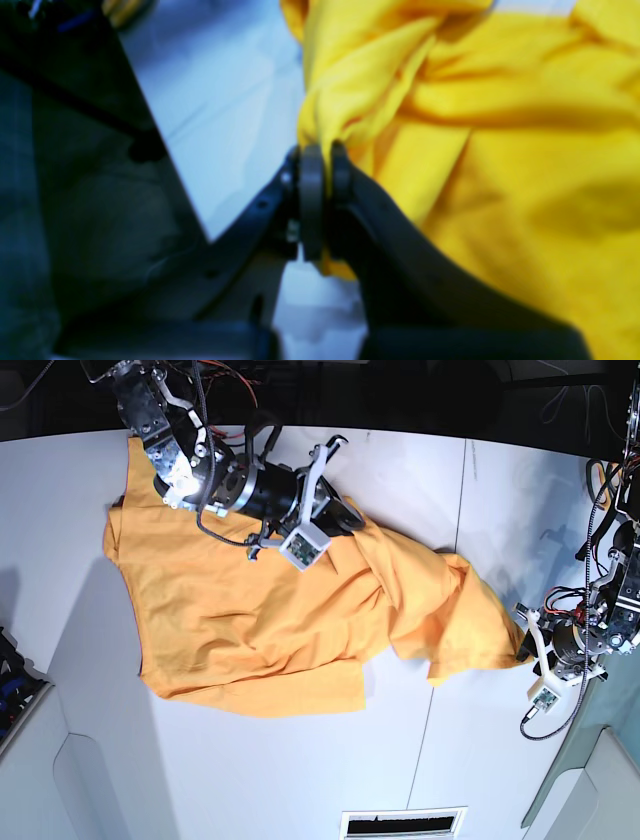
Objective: Layout the t-shirt on the table in an organized manner, then fold the t-shirt properly
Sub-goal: 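Pull the grasped fabric with the right gripper toward the collar edge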
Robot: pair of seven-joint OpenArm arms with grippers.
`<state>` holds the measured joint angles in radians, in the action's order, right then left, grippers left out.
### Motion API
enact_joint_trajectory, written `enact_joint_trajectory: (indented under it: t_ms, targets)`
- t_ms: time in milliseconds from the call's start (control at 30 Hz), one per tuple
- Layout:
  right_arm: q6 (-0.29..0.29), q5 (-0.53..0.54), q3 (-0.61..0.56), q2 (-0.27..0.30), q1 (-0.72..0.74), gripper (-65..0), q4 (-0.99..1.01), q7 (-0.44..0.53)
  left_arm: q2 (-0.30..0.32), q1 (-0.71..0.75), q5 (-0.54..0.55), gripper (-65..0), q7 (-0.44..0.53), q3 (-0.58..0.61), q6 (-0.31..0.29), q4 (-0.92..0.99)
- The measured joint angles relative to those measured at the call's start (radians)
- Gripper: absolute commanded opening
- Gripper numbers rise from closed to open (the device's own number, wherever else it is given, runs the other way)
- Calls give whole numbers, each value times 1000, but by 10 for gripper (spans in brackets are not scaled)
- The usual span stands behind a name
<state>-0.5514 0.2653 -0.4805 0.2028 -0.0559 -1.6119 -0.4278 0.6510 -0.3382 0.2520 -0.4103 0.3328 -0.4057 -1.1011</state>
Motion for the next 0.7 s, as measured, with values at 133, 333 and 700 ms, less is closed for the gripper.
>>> enact_joint_trajectory:
  t_ms: [133,333,700]
  targets:
    - [-2,1,-25,16,-50,-650,0,0,0,3,31,-383,-11,0,-6,0]
    - [1,32,-31,13,-63,-442,0,7,0,25,109,-383,-21,0,-111,0]
    - [5,34,131,-95,-53,-385,-14,56,0,47,108,-383,-23,0,-119,0]
